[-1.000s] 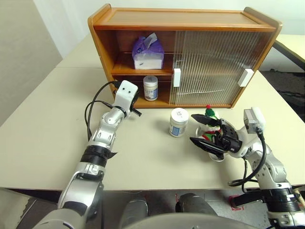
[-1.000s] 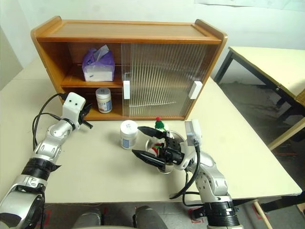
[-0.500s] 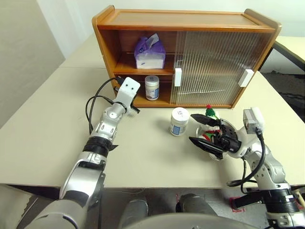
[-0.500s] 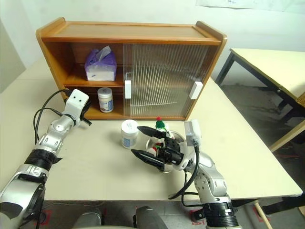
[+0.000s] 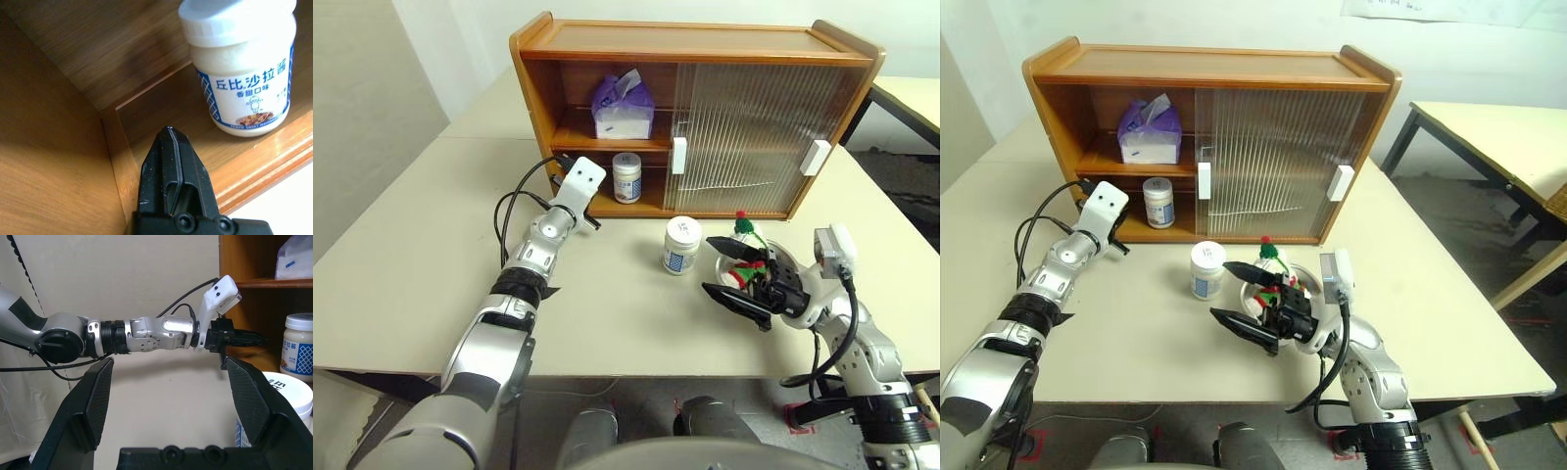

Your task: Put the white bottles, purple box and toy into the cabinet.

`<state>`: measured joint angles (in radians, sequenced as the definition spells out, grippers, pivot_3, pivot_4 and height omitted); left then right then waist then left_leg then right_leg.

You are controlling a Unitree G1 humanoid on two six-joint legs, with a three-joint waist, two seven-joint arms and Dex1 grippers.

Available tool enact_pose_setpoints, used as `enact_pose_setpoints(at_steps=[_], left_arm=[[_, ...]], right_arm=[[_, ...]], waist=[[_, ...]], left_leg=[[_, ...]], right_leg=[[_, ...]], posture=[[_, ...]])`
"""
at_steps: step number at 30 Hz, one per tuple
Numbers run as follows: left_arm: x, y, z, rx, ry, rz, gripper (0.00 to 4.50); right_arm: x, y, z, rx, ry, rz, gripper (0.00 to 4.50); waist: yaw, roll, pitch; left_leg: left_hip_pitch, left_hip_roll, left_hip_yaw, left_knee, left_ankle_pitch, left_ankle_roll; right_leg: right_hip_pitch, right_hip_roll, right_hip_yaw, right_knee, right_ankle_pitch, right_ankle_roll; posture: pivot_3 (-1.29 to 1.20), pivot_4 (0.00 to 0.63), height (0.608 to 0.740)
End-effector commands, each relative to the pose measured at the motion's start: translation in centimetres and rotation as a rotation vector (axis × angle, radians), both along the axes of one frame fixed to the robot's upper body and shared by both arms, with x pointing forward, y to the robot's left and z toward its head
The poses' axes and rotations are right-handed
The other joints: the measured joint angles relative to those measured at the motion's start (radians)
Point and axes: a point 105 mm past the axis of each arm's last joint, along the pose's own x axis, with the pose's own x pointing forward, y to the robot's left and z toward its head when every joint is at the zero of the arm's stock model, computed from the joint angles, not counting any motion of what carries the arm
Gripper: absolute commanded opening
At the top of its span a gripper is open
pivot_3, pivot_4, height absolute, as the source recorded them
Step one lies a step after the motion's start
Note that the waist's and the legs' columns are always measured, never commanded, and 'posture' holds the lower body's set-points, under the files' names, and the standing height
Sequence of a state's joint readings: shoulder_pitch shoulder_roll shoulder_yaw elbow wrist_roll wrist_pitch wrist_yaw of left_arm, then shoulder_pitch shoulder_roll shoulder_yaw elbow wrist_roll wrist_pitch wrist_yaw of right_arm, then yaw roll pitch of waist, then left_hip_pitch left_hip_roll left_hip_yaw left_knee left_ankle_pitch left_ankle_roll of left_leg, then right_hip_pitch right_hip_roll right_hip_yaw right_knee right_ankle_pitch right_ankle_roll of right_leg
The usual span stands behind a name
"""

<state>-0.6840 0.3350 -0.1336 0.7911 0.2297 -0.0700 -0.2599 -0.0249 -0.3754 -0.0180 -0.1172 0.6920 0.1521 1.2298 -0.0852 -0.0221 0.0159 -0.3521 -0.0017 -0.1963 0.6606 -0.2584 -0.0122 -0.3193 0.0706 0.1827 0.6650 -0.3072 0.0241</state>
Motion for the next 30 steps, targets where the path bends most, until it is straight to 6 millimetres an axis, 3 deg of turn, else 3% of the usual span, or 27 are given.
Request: enact_pose_setpoints(at_steps=[1,6,18,21,30], left_arm=[[-0.2,-0.5,-0.2,0.011,0.008,-0.022,0.03],[0.0,-0.4,0.1,0.023,0.004,-0.026,0.03],[0.5,-0.6,0.0,0.037,0.019,-0.039,0.03],[0.7,-1.8,0.2,0.028,0.016,-0.07,0.03],[1.0,-4.5,0.3,0.0,0.023,-0.142,0.03]], right_arm=[[0.0,0.1,0.2,-0.013,-0.018,0.004,4.5],[0.1,0.2,0.2,-0.011,-0.02,0.007,4.5],[0.1,0.3,0.0,-0.009,-0.02,0.001,4.5],[0.1,0.2,0.2,-0.01,-0.025,-0.003,4.5],[0.1,0.0,0.2,-0.016,-0.033,-0.011,4.5]], waist=[[-0.007,0.0,0.0],[-0.018,0.0,0.0],[-0.022,0.0,0.0],[-0.026,0.0,0.0],[-0.037,0.0,0.0]], left_leg=[[-0.001,0.0,0.0,0.0,0.0,0.0],[-0.014,0.0,0.0,0.0,0.004,-0.008],[-0.016,-0.001,0.001,0.0,-0.001,-0.003],[-0.015,0.0,0.001,0.0,-0.007,0.007],[-0.013,-0.001,0.001,0.005,-0.007,0.007]], right_leg=[[-0.001,0.0,0.0,0.0,0.0,0.0],[-0.006,0.0,0.0,0.0,0.003,-0.005],[-0.001,0.0,0.002,-0.005,-0.008,0.02],[0.001,0.0,0.002,-0.005,-0.007,0.02],[0.004,0.0,0.001,-0.005,-0.005,0.02]], posture=[[-0.19,0.0,0.74],[-0.19,0.0,0.74],[-0.21,0.0,0.74],[-0.21,0.0,0.74],[-0.23,0.0,0.74]])
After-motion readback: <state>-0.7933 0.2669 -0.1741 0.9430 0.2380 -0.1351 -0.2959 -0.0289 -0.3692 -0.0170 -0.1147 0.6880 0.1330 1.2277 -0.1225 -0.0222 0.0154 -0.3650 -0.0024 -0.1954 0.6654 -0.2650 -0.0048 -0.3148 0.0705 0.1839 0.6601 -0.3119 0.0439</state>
